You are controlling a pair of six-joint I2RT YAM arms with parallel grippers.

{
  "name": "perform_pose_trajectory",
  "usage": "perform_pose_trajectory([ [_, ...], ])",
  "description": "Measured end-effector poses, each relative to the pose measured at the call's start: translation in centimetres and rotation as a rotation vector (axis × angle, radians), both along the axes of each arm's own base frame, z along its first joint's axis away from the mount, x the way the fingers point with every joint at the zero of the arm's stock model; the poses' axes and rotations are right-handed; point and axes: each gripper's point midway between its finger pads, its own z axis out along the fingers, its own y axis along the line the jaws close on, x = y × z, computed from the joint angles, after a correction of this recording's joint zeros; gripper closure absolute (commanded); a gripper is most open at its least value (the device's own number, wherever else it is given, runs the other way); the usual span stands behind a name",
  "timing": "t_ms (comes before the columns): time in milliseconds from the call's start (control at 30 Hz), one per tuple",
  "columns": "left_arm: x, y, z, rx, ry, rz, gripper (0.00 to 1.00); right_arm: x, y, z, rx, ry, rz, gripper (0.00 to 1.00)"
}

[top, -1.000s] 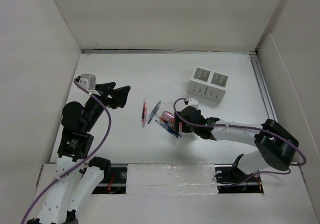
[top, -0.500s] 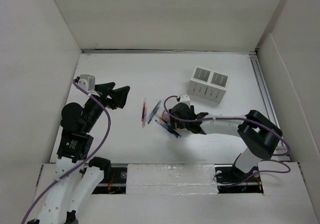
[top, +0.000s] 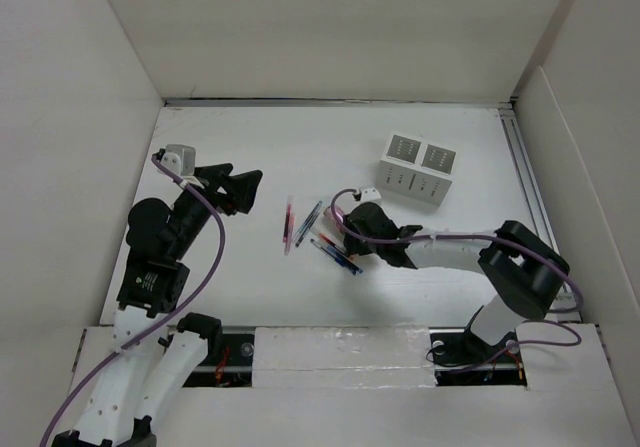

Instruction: Organize the desk

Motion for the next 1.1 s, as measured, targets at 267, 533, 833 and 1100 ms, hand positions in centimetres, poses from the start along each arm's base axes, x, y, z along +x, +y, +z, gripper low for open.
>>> perform_pose_trajectory([
  [267,0.3,-0.1,-0.3,0.005,0.01,-0.001,0.31,-0.3,-0.5,6.2,0.117,-0.106,-0.01,0.8],
  [533,0.1,-0.2,-0.3,0.005,0.008,-0.012,0.32,-1.7,-2.5,13.0,0.217,-0.197,-0.026,0.86],
  [833,-0.8,-0.2,0.7,-0.004,-0.031,-0.023,0.31,-1.7,-3.7,12.7,0.113,-0.147,-0.052,0.88],
  [1100,-1.3,-0.7,1.0,-0.011,-0.038,-0.062,0.3,3.3,-5.5,23.2,0.198,-0.327,-0.171,0.88],
])
